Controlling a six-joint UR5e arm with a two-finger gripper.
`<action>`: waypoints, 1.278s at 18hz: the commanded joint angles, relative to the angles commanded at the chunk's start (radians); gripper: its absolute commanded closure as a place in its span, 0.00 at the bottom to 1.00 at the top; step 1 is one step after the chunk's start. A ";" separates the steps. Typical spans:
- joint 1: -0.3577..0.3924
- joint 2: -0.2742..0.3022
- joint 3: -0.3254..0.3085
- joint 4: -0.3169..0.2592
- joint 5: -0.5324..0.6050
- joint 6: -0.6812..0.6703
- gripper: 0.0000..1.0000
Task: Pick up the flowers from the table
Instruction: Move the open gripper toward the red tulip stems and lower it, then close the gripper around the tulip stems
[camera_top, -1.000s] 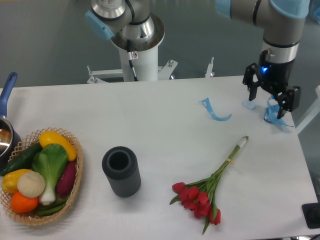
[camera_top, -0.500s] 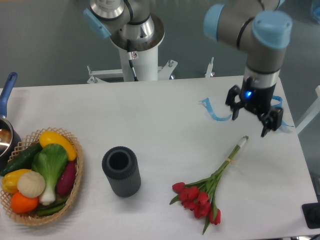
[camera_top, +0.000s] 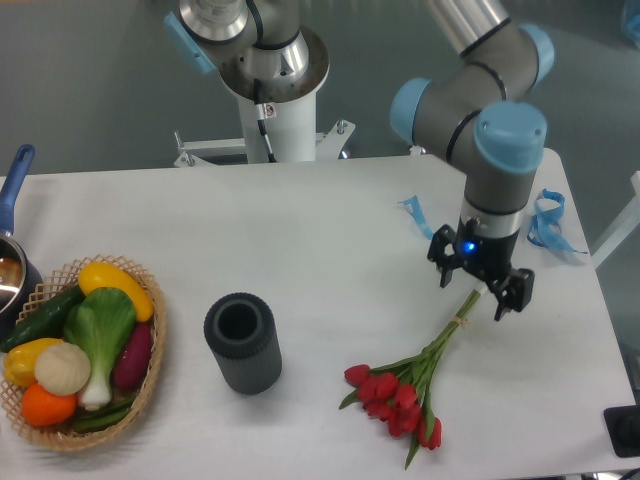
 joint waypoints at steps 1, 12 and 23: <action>-0.002 -0.003 -0.003 0.000 -0.001 -0.002 0.00; -0.012 -0.081 -0.015 0.002 -0.006 -0.034 0.00; -0.028 -0.123 0.005 0.058 -0.003 -0.066 0.46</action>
